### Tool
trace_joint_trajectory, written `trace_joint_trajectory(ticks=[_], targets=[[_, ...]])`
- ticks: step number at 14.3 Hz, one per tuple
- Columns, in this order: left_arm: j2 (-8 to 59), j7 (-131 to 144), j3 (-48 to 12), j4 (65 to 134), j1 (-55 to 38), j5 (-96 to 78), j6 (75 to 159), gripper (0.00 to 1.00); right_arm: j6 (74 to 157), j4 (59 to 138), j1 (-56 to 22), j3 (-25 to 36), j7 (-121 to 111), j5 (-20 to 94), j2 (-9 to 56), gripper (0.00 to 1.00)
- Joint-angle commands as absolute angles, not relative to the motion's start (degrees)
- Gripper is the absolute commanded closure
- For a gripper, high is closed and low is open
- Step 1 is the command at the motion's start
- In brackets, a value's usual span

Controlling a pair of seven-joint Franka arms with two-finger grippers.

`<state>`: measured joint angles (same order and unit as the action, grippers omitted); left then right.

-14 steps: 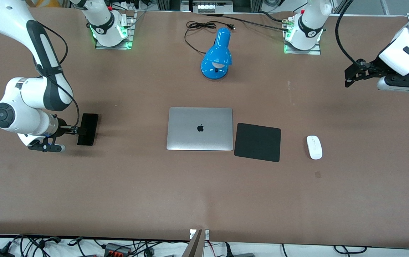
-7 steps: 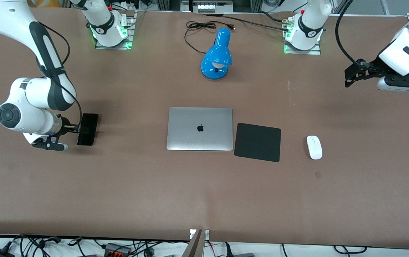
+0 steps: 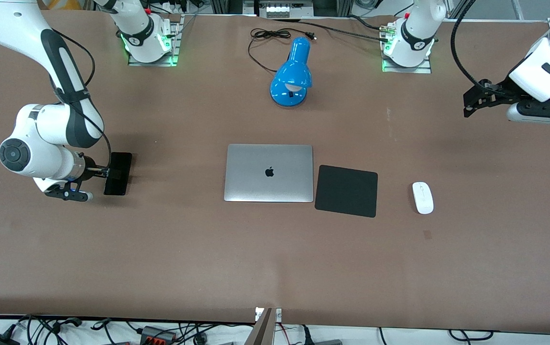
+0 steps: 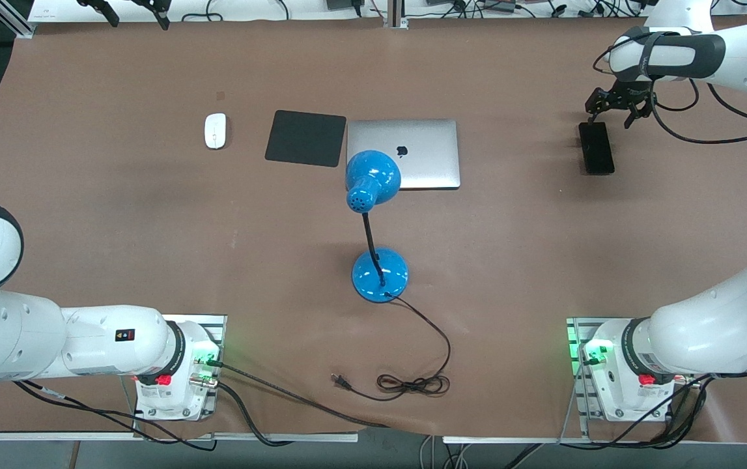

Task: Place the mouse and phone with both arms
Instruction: 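Grasp the phone with the right gripper while the left gripper reaches the mouse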

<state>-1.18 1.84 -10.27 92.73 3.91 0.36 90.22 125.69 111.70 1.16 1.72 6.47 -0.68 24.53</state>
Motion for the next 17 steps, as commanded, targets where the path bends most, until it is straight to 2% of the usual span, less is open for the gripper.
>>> trace_joint_trajectory(ticks=[1, 4, 6, 9, 13, 15, 17], targets=[[4.64, 1.14, -10.02, 91.32, 4.57, 0.18, 90.69, 0.0, 128.22, 114.25, 1.23, 1.41, 7.73, -1.49, 23.29, 0.0], [15.79, 1.14, -9.49, 87.3, 4.92, 0.61, 96.14, 0.0, 136.03, 120.3, 1.58, 1.41, 7.73, -1.23, 22.59, 0.0], [22.21, 1.14, -9.32, 86.13, 5.36, 1.4, 100.08, 0.0, 137.55, 121.11, 1.67, 1.41, 7.91, -1.06, 23.11, 0.0], [28.46, 1.23, -9.32, 86.83, 6.24, 5.27, 110.37, 0.0, 138.78, 120.94, 1.23, 1.41, 9.05, -1.23, 24.25, 0.0], [35.32, 1.14, -9.32, 87.45, 8.08, 5.36, 116.97, 0.0, 140.62, 120.85, 1.76, 1.41, 9.14, -1.14, 27.15, 0.0], [35.86, 1.32, -9.32, 91.29, 8.0, 5.36, 121.09, 0.0, 141.07, 120.94, 1.85, 1.41, 9.14, -1.14, 27.6, 0.0], [34.9, 1.32, -9.32, 98.32, 8.0, 5.36, 129.15, 0.0, 140.89, 120.94, 1.93, 1.41, 9.14, -1.14, 27.68, 0.0]])
